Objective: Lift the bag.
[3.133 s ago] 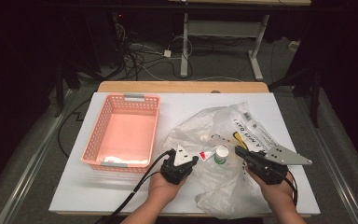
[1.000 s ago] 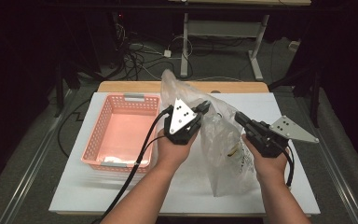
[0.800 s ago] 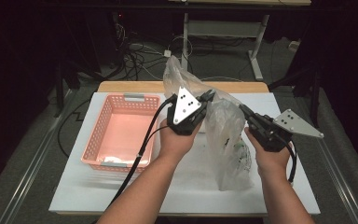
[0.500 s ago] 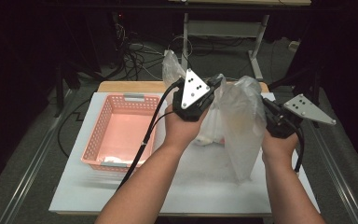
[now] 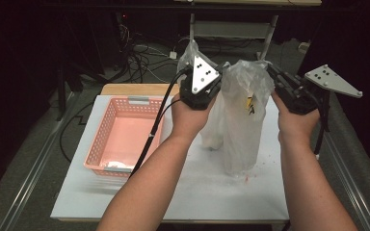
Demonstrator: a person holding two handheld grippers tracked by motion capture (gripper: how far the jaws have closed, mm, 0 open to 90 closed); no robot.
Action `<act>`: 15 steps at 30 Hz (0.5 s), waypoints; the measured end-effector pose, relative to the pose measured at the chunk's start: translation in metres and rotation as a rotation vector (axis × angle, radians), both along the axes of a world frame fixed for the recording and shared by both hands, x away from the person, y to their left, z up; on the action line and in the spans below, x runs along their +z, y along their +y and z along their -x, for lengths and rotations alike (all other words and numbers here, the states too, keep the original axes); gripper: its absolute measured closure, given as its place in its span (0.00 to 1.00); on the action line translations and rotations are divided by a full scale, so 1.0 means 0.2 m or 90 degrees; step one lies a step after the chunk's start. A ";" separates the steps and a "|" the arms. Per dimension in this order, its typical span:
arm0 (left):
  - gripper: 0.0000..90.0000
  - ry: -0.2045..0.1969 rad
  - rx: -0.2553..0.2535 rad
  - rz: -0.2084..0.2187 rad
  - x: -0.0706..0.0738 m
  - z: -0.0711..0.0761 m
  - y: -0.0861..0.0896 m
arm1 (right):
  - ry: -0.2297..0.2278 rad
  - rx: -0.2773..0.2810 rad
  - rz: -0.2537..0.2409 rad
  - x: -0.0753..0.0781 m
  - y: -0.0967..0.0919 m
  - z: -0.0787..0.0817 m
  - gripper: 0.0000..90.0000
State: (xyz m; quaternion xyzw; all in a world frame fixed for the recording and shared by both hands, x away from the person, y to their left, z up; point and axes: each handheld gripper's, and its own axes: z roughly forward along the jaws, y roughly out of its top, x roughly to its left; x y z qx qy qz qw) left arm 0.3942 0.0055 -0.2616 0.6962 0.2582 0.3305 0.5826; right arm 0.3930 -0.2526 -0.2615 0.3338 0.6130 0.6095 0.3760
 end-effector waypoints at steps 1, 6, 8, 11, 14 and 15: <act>0.98 0.006 0.001 -0.002 -0.03 -0.01 0.00 | 0.006 -0.002 0.005 -0.03 0.00 -0.01 1.00; 0.97 0.046 0.002 0.008 -0.11 -0.03 0.03 | 0.045 -0.010 0.011 -0.17 -0.02 -0.03 1.00; 0.96 0.057 -0.002 0.008 -0.13 -0.02 0.04 | 0.054 -0.012 0.013 -0.20 -0.04 -0.03 1.00; 0.85 0.093 -0.018 -0.001 -0.16 -0.02 0.04 | 0.066 -0.012 0.012 -0.23 -0.05 -0.03 1.00; 0.71 0.115 -0.021 -0.004 -0.19 0.01 0.07 | 0.067 -0.010 0.019 -0.25 -0.06 -0.02 1.00; 0.65 0.131 -0.025 -0.001 -0.20 0.03 0.08 | 0.068 -0.010 0.021 -0.25 -0.06 -0.02 1.00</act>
